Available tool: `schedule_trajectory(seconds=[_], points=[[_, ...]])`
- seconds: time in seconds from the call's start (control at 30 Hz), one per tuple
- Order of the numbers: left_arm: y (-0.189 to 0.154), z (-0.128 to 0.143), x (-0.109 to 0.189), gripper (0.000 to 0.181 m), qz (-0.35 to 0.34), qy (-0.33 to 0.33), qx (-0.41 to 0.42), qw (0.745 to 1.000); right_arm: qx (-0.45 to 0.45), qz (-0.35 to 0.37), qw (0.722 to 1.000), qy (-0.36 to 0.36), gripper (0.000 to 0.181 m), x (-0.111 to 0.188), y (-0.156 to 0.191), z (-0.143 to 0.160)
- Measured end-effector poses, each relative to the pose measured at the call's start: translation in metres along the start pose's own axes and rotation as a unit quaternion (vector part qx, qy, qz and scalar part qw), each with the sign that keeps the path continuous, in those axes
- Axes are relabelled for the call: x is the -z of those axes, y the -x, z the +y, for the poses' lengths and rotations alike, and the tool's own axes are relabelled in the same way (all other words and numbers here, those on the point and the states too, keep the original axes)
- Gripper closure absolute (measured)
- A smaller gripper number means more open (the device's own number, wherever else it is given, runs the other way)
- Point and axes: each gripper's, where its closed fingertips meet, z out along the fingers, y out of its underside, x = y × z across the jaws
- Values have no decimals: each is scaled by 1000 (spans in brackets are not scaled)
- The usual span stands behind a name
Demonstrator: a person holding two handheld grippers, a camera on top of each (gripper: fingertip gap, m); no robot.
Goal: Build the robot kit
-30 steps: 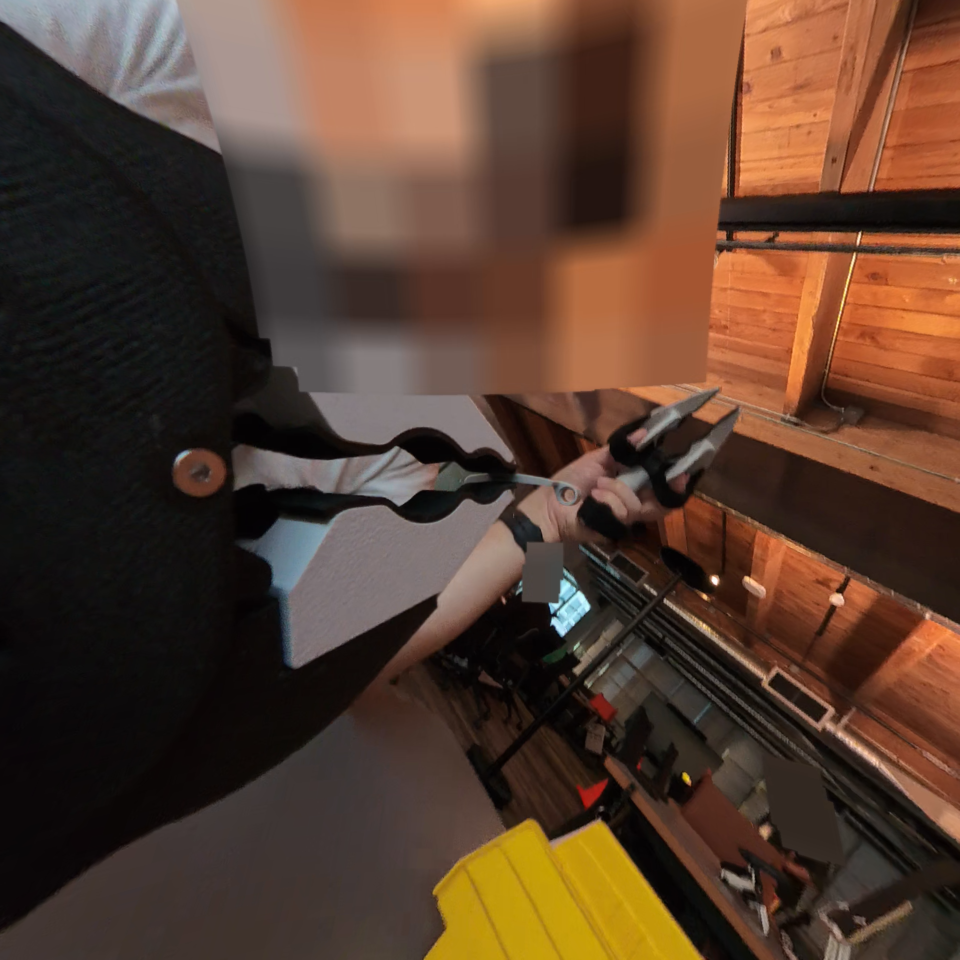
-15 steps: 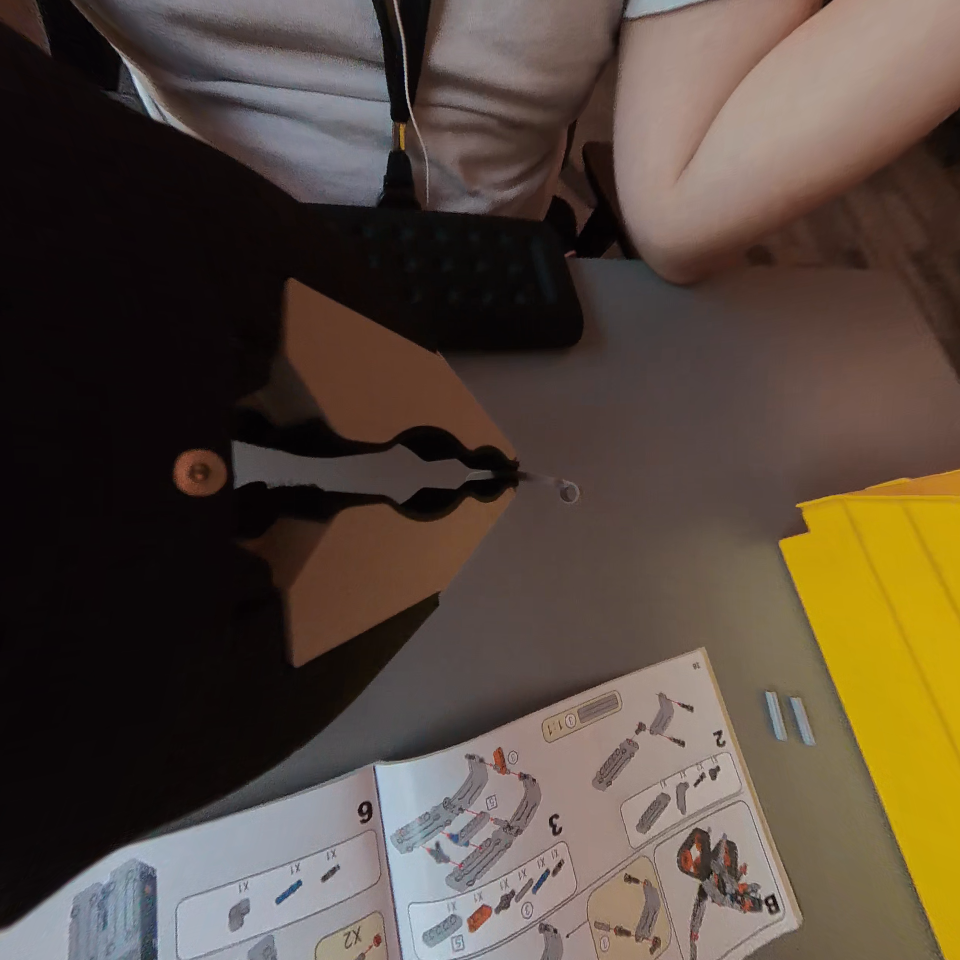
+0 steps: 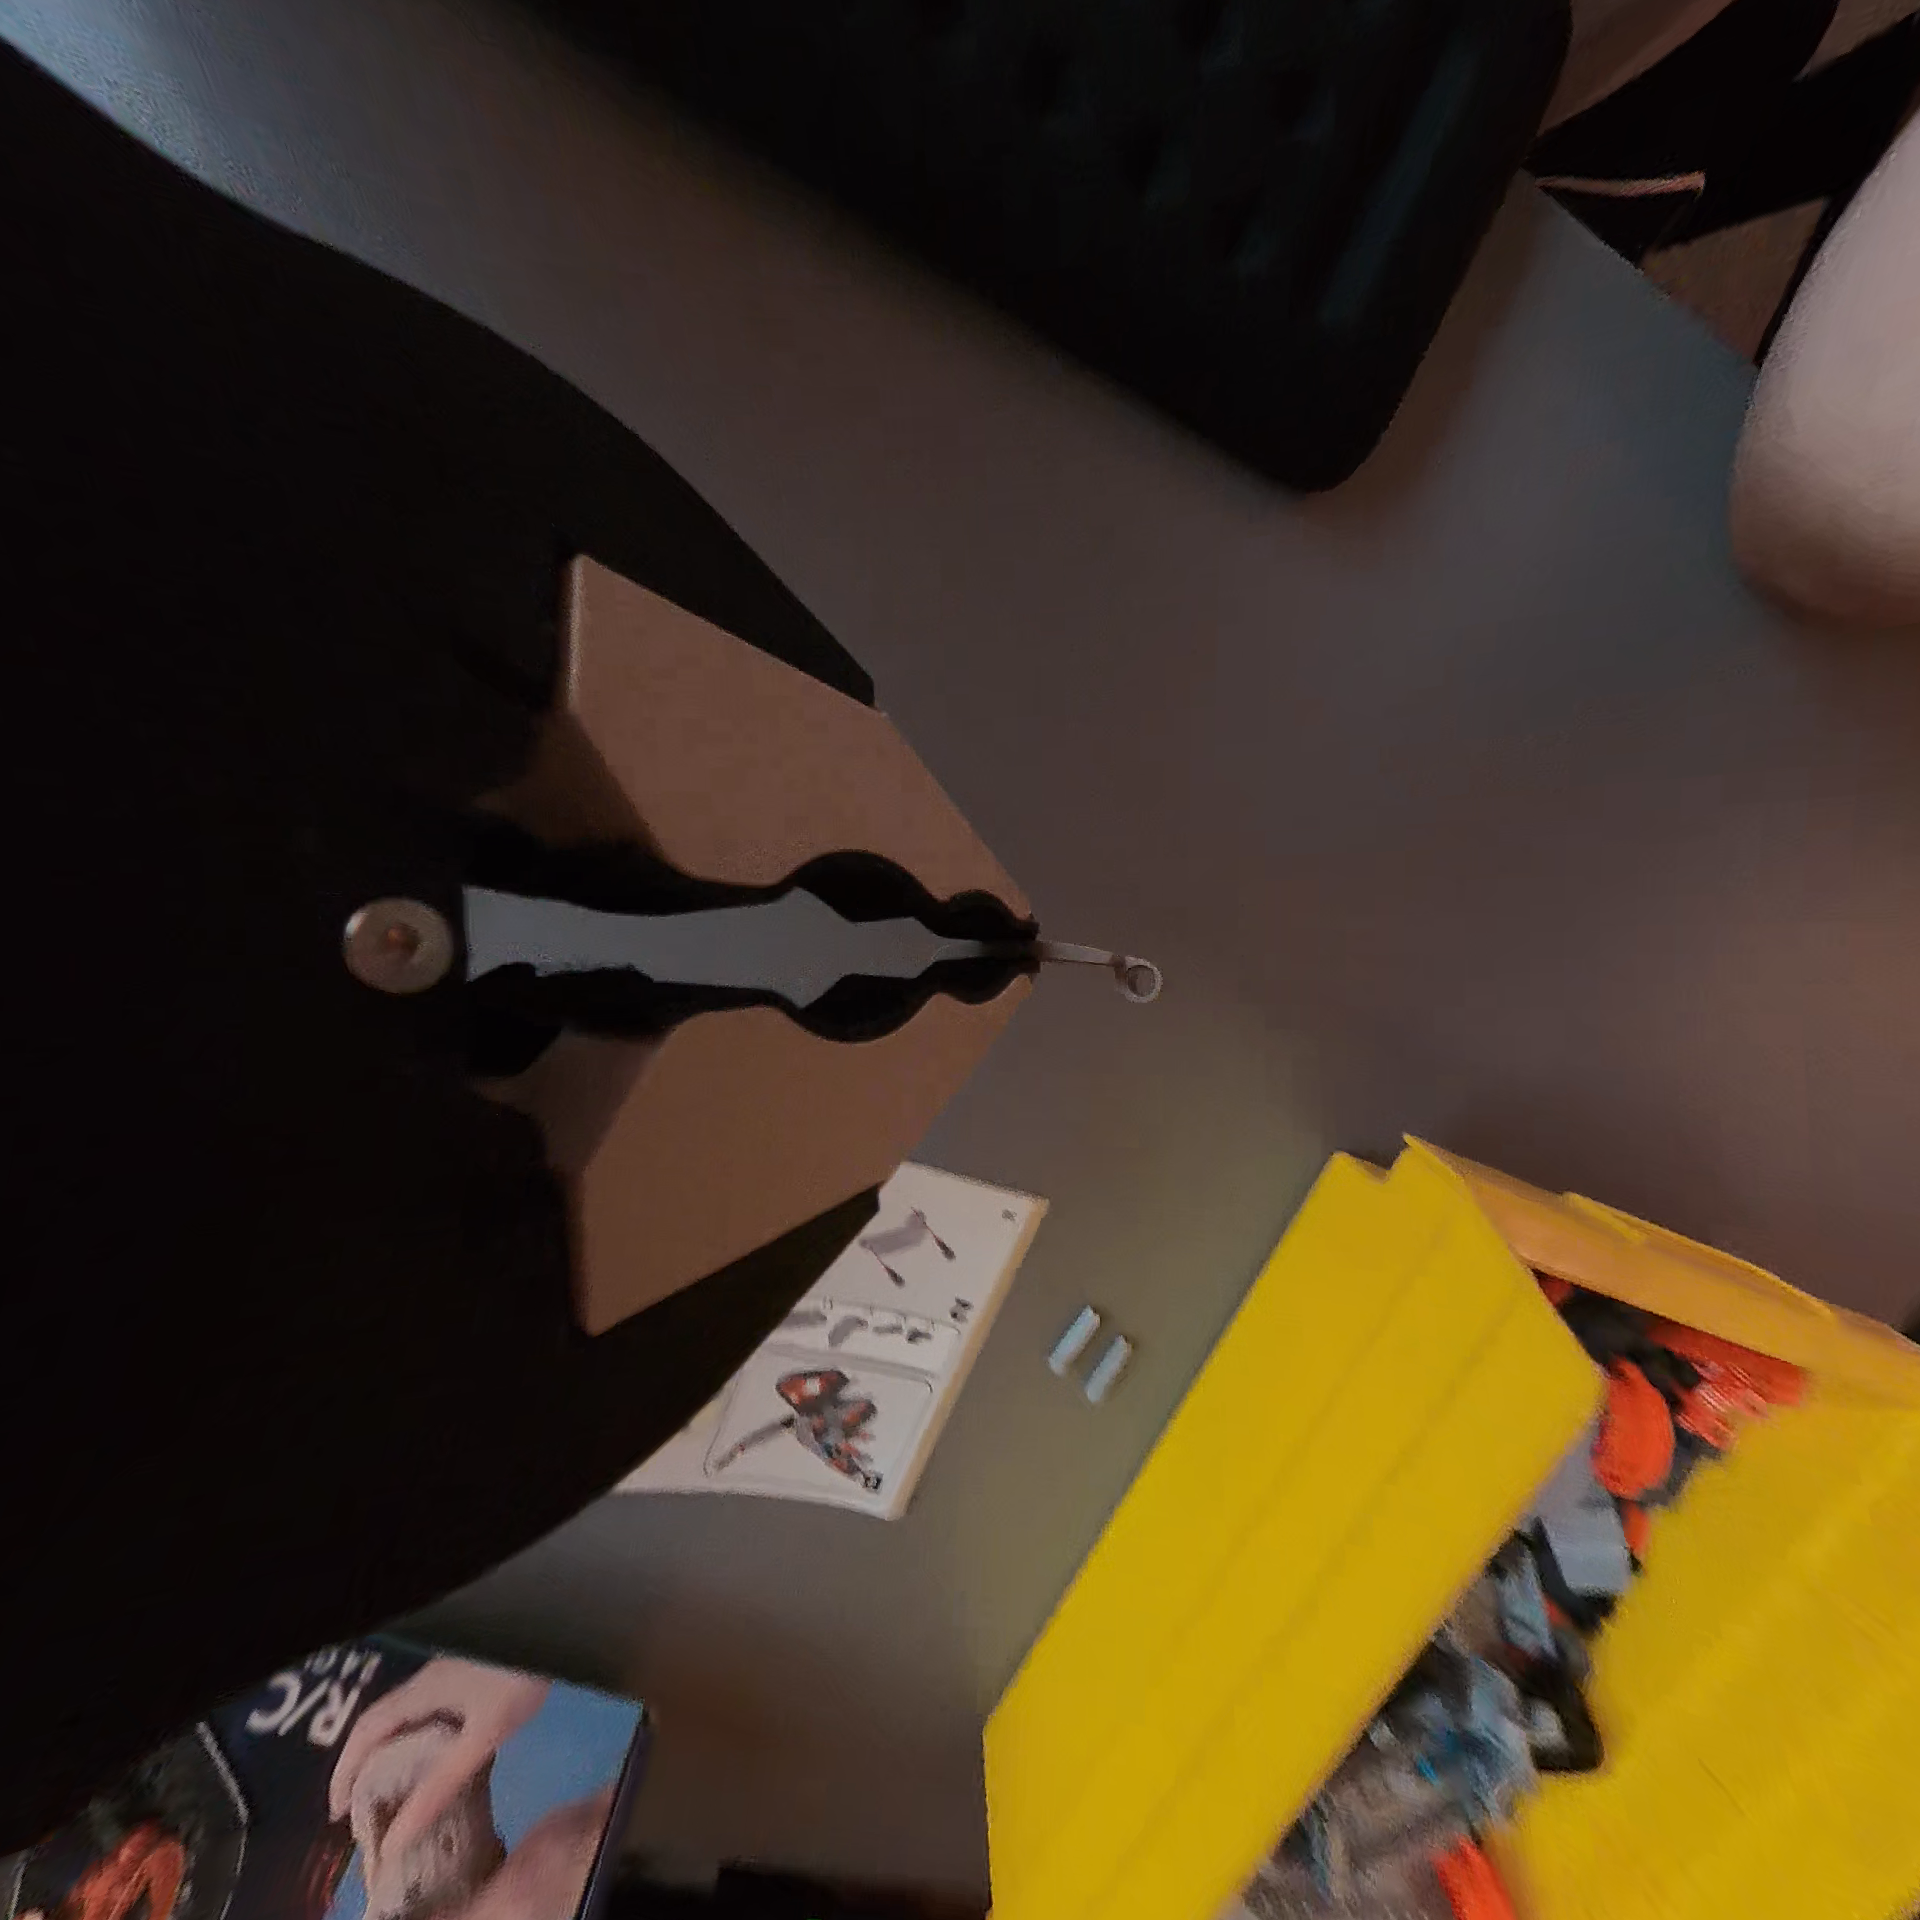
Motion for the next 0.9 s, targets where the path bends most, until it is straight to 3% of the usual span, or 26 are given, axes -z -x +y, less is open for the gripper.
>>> schedule_trajectory(seconds=[0.17, 0.23, 0.33, 0.47, 0.53, 0.67, 0.9], points=[[-3, -5, 2, 165, -1, -14, -6, 1000, 59, 90, 992, -65, 180, 15, -7, -8], [-5, -4, 2, 165, 0, -8, -9, 1000, 62, 130, 989, -34, 180, 25, -8, 6], [-7, -1, 2, 164, 1, 2, -14, 1000, 80, 281, 953, 84, 180, 85, -39, 44], [-4, -3, 3, 164, 1, -5, -9, 1000, -43, 353, 934, -32, 181, 166, -45, 62], [-2, -4, 3, 164, 1, -9, -6, 1000, -65, 376, 924, -25, 180, 187, -43, 86], [0, 1, -1, 164, -2, 2, -7, 1000, -99, 339, 933, 64, 180, 182, -27, 129], [-2, 9, -9, 163, -5, 22, -18, 1000, -112, 278, 952, 66, 180, 146, -24, 131]])
